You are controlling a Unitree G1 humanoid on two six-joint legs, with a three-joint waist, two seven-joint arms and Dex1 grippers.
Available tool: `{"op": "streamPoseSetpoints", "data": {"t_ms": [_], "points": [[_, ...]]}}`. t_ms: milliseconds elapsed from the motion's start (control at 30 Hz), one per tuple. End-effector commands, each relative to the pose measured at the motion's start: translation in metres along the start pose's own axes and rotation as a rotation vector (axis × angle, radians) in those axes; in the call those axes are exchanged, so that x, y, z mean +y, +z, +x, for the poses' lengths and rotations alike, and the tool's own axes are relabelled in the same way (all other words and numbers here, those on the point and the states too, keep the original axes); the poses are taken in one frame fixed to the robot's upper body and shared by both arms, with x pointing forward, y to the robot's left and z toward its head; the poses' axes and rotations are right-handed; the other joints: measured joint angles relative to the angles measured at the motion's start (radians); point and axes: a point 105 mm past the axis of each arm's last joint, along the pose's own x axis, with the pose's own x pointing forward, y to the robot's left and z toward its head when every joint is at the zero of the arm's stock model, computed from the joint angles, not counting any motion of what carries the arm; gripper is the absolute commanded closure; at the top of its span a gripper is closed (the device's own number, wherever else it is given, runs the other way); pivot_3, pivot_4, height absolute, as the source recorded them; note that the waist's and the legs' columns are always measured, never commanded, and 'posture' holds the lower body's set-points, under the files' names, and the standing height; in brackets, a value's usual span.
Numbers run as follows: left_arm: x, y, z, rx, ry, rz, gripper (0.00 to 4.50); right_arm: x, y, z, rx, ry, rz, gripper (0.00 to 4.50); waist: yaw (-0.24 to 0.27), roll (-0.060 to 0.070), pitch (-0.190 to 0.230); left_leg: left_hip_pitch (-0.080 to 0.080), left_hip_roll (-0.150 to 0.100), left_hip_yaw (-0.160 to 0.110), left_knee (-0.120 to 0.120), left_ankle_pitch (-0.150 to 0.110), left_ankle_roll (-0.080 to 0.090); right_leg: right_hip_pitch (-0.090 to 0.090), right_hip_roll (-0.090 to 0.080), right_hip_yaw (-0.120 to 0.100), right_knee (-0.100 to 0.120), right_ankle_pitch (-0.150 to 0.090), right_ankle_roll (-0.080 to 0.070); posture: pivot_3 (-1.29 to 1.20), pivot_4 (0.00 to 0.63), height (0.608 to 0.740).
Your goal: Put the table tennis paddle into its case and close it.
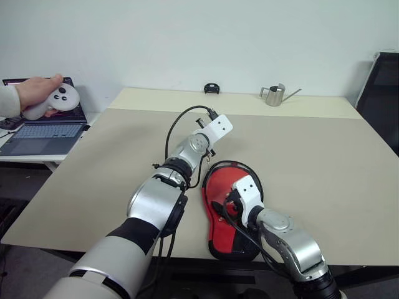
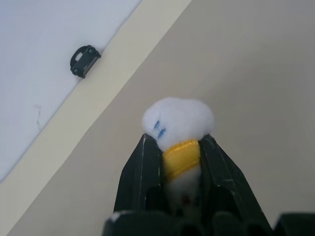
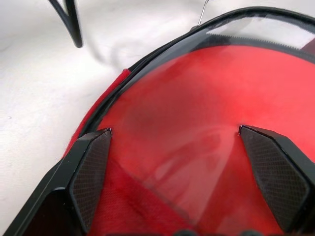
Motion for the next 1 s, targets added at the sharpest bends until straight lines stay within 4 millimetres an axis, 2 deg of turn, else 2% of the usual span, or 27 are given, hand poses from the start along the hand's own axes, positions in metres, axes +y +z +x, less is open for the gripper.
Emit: {"op": "streamPoseSetpoints", "data": {"t_ms": [33, 100, 367, 633, 767, 900, 967, 1000], "points": [[0.016, 0.04, 0.0, -0.109, 0.078, 0.007, 4.04, 0.017, -0.067, -0.004, 0.277, 0.036, 0.105, 0.0, 0.0, 0.0, 0.0, 0.0, 0.0, 0.0, 0.0, 0.0, 0.0, 0.0, 0.0, 0.0, 0.0, 0.0, 0.0, 0.0, 0.15, 0.74], [0.014, 0.045, 0.0, -0.123, 0.078, 0.009, 4.04, 0.018, -0.068, -0.005, 0.278, 0.032, 0.108, 0.0, 0.0, 0.0, 0.0, 0.0, 0.0, 0.0, -0.001, 0.0, 0.0, 0.0, 0.0, 0.0, 0.0, 0.0, 0.0, 0.0, 0.15, 0.74], [0.005, 0.087, -0.002, -0.227, 0.091, 0.002, 4.04, 0.018, -0.072, -0.014, 0.287, -0.006, 0.131, 0.0, 0.005, 0.0, 0.0, 0.0, 0.0, 0.0, -0.003, 0.0, 0.0, 0.0, 0.0, 0.0, -0.001, 0.0, 0.001, 0.0, 0.15, 0.74], [0.016, 0.101, -0.005, -0.258, 0.138, 0.007, 4.04, 0.018, -0.072, -0.016, 0.287, -0.017, 0.134, 0.0, 0.007, 0.0, 0.0, 0.0, -0.001, 0.0, -0.004, 0.0, 0.0, 0.0, -0.001, 0.0, -0.002, -0.001, 0.001, 0.0, 0.15, 0.74], [-0.006, 0.084, 0.0, -0.201, 0.035, 0.007, 4.04, 0.016, -0.07, -0.013, 0.28, -0.02, 0.132, 0.0, 0.007, 0.0, 0.0, 0.0, -0.001, 0.0, -0.004, 0.0, 0.0, 0.0, -0.001, 0.0, -0.002, -0.001, 0.001, 0.0, 0.15, 0.74], [-0.043, 0.046, 0.004, -0.096, -0.138, -0.017, 4.04, 0.014, -0.068, -0.011, 0.275, -0.021, 0.132, 0.0, 0.005, 0.0, 0.0, 0.0, -0.001, 0.0, -0.004, 0.0, 0.0, 0.0, -0.001, 0.0, -0.002, -0.001, 0.001, 0.0, 0.15, 0.74], [-0.051, 0.032, 0.004, -0.06, -0.18, -0.024, 4.04, 0.014, -0.067, -0.01, 0.273, -0.02, 0.131, 0.0, 0.003, 0.0, -0.004, 0.002, -0.001, 0.001, -0.006, 0.0, 0.0, 0.0, -0.001, 0.0, -0.002, -0.001, 0.001, 0.0, 0.15, 0.74], [-0.052, 0.029, 0.004, -0.05, -0.186, -0.02, 3.69, 0.014, -0.067, -0.009, 0.273, -0.019, 0.13, 0.0, 0.002, 0.001, -0.005, 0.003, -0.001, 0.002, -0.008, 0.0, 0.0, 0.001, -0.001, 0.001, -0.002, -0.001, 0.001, 0.0, 0.15, 0.74]]}}
